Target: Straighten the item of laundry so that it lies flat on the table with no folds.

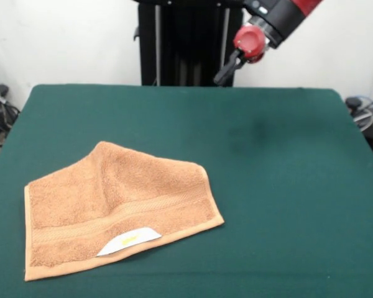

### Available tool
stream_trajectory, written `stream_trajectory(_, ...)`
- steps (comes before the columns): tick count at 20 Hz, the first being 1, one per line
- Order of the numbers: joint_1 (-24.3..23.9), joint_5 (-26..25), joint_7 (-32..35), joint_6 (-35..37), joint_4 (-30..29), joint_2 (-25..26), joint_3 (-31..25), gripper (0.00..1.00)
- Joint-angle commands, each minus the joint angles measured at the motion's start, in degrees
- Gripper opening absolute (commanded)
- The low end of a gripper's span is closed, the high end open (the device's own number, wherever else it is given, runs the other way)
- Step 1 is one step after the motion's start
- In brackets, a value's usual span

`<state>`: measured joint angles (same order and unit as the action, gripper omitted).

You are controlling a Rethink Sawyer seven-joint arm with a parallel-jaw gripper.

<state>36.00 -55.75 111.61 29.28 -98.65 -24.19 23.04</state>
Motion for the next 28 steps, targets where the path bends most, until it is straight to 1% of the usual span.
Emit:
stream_trajectory(1, 2.45, 2.66, 22.92, -6.27, -2.38, 7.67, 1.49, 1.00)
stream_trajectory(6, 4.55, 3.83, 25.26, -8.03, -2.28, 10.04, 3.09, 1.00)
stream_trajectory(14, 5.73, 5.57, 26.62, -10.09, -1.91, 12.16, 4.47, 1.00)
stream_trajectory(21, 4.82, 7.60, 24.12, -9.13, -0.31, 12.50, 4.27, 1.00)
stream_trajectory(25, 5.55, 8.16, 25.10, -9.54, 1.21, 14.72, 4.81, 1.00)
stream_trajectory(28, 5.26, 9.22, 24.42, -9.23, 2.01, 15.62, 4.37, 1.00)
